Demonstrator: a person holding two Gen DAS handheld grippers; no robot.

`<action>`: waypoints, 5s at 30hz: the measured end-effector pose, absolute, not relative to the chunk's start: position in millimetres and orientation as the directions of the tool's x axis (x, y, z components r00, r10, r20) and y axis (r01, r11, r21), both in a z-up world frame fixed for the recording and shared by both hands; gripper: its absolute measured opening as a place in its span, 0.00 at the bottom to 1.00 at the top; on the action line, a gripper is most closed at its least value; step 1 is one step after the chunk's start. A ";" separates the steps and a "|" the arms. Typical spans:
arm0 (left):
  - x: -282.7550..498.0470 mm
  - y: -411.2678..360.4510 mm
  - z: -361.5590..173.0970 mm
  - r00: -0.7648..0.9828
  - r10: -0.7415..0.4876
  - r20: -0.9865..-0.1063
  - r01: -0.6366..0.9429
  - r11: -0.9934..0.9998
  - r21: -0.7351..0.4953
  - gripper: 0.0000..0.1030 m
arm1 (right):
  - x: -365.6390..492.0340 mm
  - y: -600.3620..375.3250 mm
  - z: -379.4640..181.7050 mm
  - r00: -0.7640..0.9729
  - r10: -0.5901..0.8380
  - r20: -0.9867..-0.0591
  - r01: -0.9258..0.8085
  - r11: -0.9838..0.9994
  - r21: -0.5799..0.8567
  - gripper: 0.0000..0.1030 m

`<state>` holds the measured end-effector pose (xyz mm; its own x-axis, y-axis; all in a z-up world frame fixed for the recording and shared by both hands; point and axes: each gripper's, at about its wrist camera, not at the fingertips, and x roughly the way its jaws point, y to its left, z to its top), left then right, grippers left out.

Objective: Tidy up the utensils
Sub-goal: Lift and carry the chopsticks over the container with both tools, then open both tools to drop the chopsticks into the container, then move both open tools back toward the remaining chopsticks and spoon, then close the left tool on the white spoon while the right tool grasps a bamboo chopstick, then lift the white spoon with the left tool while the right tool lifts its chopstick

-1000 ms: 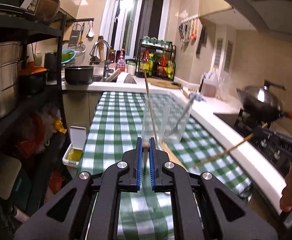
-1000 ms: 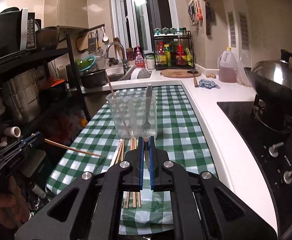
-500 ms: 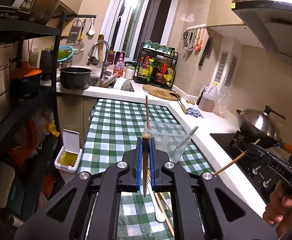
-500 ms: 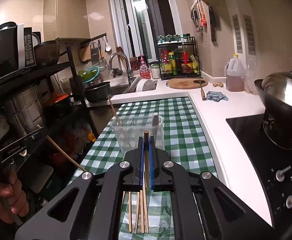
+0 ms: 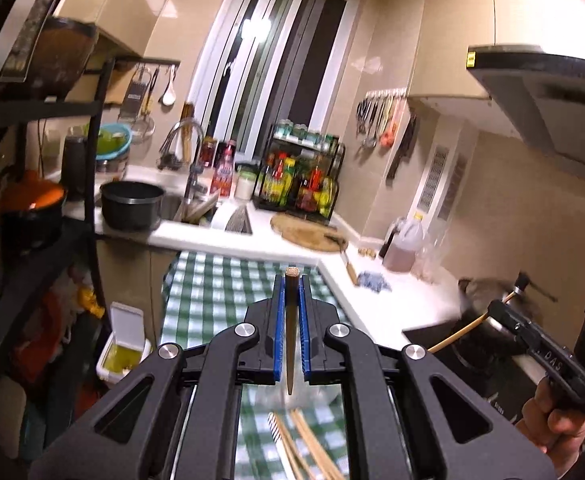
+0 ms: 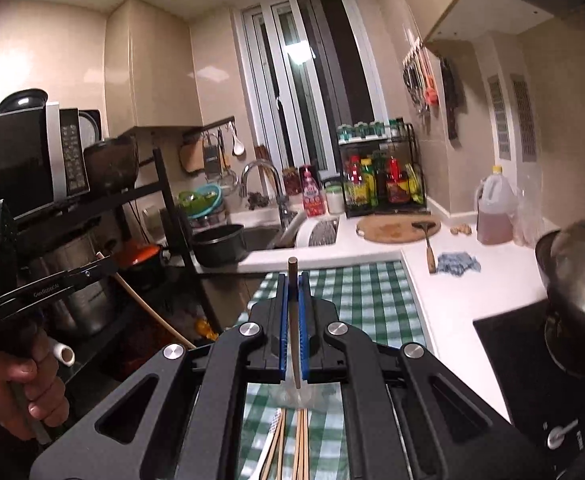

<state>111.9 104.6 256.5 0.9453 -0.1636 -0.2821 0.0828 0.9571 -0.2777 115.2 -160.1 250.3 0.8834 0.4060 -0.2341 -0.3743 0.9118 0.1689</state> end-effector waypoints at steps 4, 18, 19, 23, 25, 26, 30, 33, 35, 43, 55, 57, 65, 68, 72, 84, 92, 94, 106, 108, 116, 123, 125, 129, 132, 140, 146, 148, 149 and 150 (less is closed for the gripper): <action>133.9 98.3 263.8 0.950 -0.170 -0.263 0.092 0.954 -0.284 0.06 | 137.3 -156.2 262.5 0.894 0.400 -0.203 -0.373 0.914 0.159 0.05; 216.5 72.0 184.5 0.895 -0.191 -0.402 0.097 0.965 -0.242 0.06 | 216.1 -136.6 192.7 0.862 0.368 -0.348 -0.331 0.929 0.163 0.05; 221.0 71.4 176.0 0.888 -0.196 -0.415 0.101 0.966 -0.240 0.06 | 218.7 -135.3 187.8 0.858 0.368 -0.358 -0.330 0.930 0.163 0.05; 231.8 72.1 152.5 0.870 -0.201 -0.450 0.101 0.967 -0.235 0.06 | 230.1 -131.5 169.0 0.841 0.363 -0.401 -0.325 0.932 0.162 0.05; 233.5 73.5 144.1 0.863 -0.207 -0.461 0.101 0.965 -0.244 0.06 | 234.6 -131.9 161.6 0.834 0.358 -0.420 -0.320 0.934 0.162 0.05; 233.6 73.9 141.0 0.861 -0.209 -0.464 0.102 0.964 -0.244 0.06 | 235.6 -132.4 158.3 0.830 0.357 -0.429 -0.317 0.934 0.165 0.05; 233.1 74.6 135.3 0.853 -0.208 -0.479 0.101 0.966 -0.239 0.15 | 240.3 -134.6 149.3 0.816 0.342 -0.465 -0.293 0.940 0.177 0.12; 225.3 76.6 141.5 0.868 -0.196 -0.456 0.094 0.967 -0.236 0.31 | 237.8 -139.7 148.8 0.820 0.327 -0.470 -0.270 0.945 0.186 0.31; 217.5 77.9 148.2 0.877 -0.193 -0.441 0.094 0.967 -0.236 0.31 | 234.5 -141.2 151.6 0.824 0.320 -0.468 -0.265 0.947 0.180 0.32; 172.6 72.7 169.5 0.910 -0.161 -0.382 0.085 0.974 -0.209 0.31 | 205.3 -150.8 170.7 0.849 0.305 -0.431 -0.258 0.952 0.167 0.32; 102.2 67.9 128.0 0.897 -0.150 -0.417 0.060 0.974 -0.220 0.31 | 128.7 -171.6 151.3 0.874 0.282 -0.395 -0.232 0.958 0.170 0.32; 89.7 64.9 111.3 0.889 -0.143 -0.436 0.053 0.976 -0.212 0.30 | 117.3 -173.8 139.2 0.872 0.281 -0.400 -0.225 0.957 0.183 0.29; 46.6 63.1 45.4 0.866 -0.142 -0.479 0.016 0.966 -0.258 0.17 | 76.1 -164.4 58.8 0.833 0.311 -0.457 -0.244 0.949 0.201 0.03; 39.9 62.5 18.5 0.835 -0.143 -0.531 -0.011 0.961 -0.276 0.15 | 65.4 -156.1 24.7 0.797 0.335 -0.502 -0.267 0.942 0.204 0.03; 30.0 55.3 4.3 0.824 -0.135 -0.551 -0.005 0.970 -0.245 0.15 | 64.2 -150.7 -5.0 0.755 0.341 -0.560 -0.280 0.940 0.195 0.06; 31.3 38.6 -12.7 0.784 -0.167 -0.597 0.019 0.969 -0.246 0.15 | 72.5 -135.6 -44.0 0.663 0.318 -0.677 -0.319 0.939 0.128 0.07; 49.9 33.3 -23.3 0.740 -0.205 -0.640 0.011 0.956 -0.294 0.16 | 70.9 -135.0 -49.2 0.648 0.308 -0.696 -0.326 0.939 0.112 0.11; 56.0 30.1 -26.7 0.729 -0.211 -0.652 0.004 0.953 -0.304 0.16 | 71.2 -132.8 -48.8 0.650 0.302 -0.697 -0.332 0.938 0.096 0.09; 87.7 11.5 -41.4 0.680 -0.136 -0.720 -0.097 0.957 -0.273 0.27 | 77.1 -143.6 -47.1 0.642 0.280 -0.714 -0.292 0.950 0.110 0.05; 86.8 5.8 -42.8 0.685 -0.114 -0.720 -0.099 0.964 -0.247 0.27 | 77.1 -144.2 -47.0 0.642 0.278 -0.715 -0.289 0.951 0.110 0.05; 78.8 2.3 -42.9 0.701 -0.070 -0.710 -0.084 0.980 -0.180 0.16 | 77.1 -145.0 -47.2 0.643 0.273 -0.716 -0.287 0.952 0.105 0.05; 54.3 45.1 -44.8 0.717 -0.014 -0.697 -0.158 0.970 -0.182 0.09 | 74.4 -144.6 -47.7 0.649 0.258 -0.716 -0.279 0.956 0.093 0.05; 47.5 50.4 -45.3 0.724 0.001 -0.690 -0.164 0.972 -0.171 0.09 | 72.8 -144.5 -47.7 0.654 0.247 -0.715 -0.269 0.959 0.085 0.05; 35.4 55.6 -47.1 0.745 -0.003 -0.667 -0.147 0.974 -0.169 0.10 | 67.1 -145.6 -48.1 0.673 0.217 -0.707 -0.240 0.968 0.069 0.05; 34.3 55.7 -47.7 0.753 -0.015 -0.658 -0.135 0.975 -0.177 0.10 | 63.9 -148.2 -48.9 0.684 0.209 -0.699 -0.226 0.972 0.068 0.05; 35.1 51.7 -50.0 0.761 -0.032 -0.647 -0.107 0.979 -0.175 0.12 | 62.0 -150.3 -50.2 0.693 0.222 -0.686 -0.240 0.968 0.072 0.06; 33.2 48.9 -50.5 0.764 -0.020 -0.645 -0.102 0.983 -0.150 0.12 | 61.7 -147.7 -50.7 0.700 0.218 -0.680 -0.247 0.967 0.056 0.06; 33.7 48.1 -50.2 0.762 -0.017 -0.647 -0.099 0.985 -0.143 0.12 | 62.0 -147.8 -50.6 0.701 0.218 -0.679 -0.248 0.967 0.055 0.06; 33.8 47.5 -50.1 0.762 -0.016 -0.648 -0.099 0.985 -0.140 0.12 | 62.3 -147.6 -50.5 0.702 0.217 -0.679 -0.249 0.967 0.052 0.06; 34.0 47.0 -49.9 0.761 -0.016 -0.649 -0.098 0.986 -0.139 0.12 | 62.4 -147.4 -50.4 0.702 0.216 -0.679 -0.250 0.967 0.050 0.05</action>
